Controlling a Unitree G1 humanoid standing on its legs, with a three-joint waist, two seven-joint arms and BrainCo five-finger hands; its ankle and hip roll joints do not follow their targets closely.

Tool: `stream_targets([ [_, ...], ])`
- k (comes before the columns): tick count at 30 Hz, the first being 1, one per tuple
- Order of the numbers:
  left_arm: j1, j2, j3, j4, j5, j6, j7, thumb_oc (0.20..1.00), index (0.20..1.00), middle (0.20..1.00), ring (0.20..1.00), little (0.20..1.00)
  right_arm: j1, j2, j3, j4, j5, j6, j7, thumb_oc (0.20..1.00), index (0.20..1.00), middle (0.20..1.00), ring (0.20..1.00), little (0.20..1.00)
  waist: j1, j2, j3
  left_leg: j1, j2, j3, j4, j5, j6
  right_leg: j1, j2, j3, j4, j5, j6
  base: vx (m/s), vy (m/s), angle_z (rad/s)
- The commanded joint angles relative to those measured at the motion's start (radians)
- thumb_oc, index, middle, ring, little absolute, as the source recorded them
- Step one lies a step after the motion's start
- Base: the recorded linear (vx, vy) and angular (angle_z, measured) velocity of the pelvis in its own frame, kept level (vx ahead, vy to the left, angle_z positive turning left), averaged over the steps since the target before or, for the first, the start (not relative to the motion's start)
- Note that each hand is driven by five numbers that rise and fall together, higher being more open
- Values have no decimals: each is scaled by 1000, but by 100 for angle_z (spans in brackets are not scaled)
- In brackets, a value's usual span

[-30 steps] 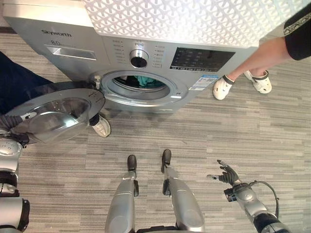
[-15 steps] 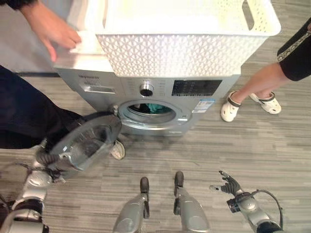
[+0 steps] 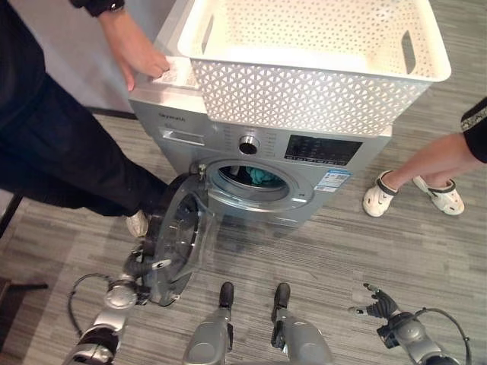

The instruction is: Grab the laundry basket,head to the washer,open it,put in the laundry and shut it.

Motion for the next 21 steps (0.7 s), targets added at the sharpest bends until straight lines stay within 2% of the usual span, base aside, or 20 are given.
stream_targets([
  [1,-84,-51,-14,-34,-53,-32,30,1000,1000,1000,1000,1000,-4,-33,-19,1,4,3,-47,1000,1000,1000,1000,1000,-30,-54,11,-65,33,183,80,71,20,-43,-65,10,107,-72,68,-117,-117,81],
  [2,-85,-112,-43,-55,-120,-44,35,1000,1000,1000,1000,1000,-34,-1,-13,17,39,4,-58,1000,1000,1000,1000,1000,-21,-67,4,-51,7,88,99,30,28,-40,-60,43,92,-59,65,-3,-83,56],
  [3,-87,-135,-62,-60,-131,-45,34,1000,1000,1000,1000,1000,-34,18,-9,12,51,5,-59,1000,1000,1000,1000,1000,-31,-70,-8,-30,12,86,83,21,28,-37,-56,50,87,-53,66,41,-98,24],
  [7,-101,-259,-182,-81,-180,-42,9,1000,1000,1000,1000,1000,-9,105,10,-1,88,2,-79,1000,1000,1000,1000,1000,-56,-60,-66,48,37,110,-47,67,24,-6,-37,49,49,-37,70,93,-26,-8],
  [9,-110,-276,-216,-90,-181,-40,5,1000,1000,1000,1000,1000,-13,122,20,-2,95,2,-82,1000,1000,1000,1000,1000,-60,-60,-73,57,38,109,-60,71,25,-2,-35,49,43,-35,70,46,-1,9],
  [10,-130,-316,-297,-105,-191,-31,-2,1000,1000,1000,1000,1000,-13,149,49,-1,106,3,-82,1000,1000,1000,1000,1000,-69,-63,-80,79,38,116,-68,65,29,11,-33,56,44,-37,71,56,-5,8],
  [12,-145,-328,-328,-106,-188,-27,-3,1000,1000,1000,1000,1000,-13,162,64,5,106,4,-80,1000,1000,1000,1000,1000,-75,-65,-85,82,37,120,-70,66,32,14,-34,62,43,-35,71,51,4,-4],
  [13,-190,-364,-397,-110,-193,-22,-7,1000,1000,1000,1000,1000,-22,181,92,23,110,7,-85,1000,1000,1000,1000,1000,-87,-67,-92,97,32,128,-72,58,34,22,-33,74,41,-35,74,51,24,-27],
  [16,-267,-389,-468,-148,-213,-28,-13,1000,1000,1000,1000,1000,-33,196,129,17,111,9,-86,1000,1000,1000,1000,1000,-108,-65,-107,113,27,141,-78,46,37,26,-35,100,27,-23,82,53,40,-28],
  [21,-287,-342,-424,-201,-305,-22,-36,1000,1000,1000,1000,1000,-12,180,118,-15,126,9,-73,1000,1000,1000,1000,1000,-122,-45,-142,114,15,152,-78,37,36,29,-46,121,-11,8,100,58,58,-25],
])
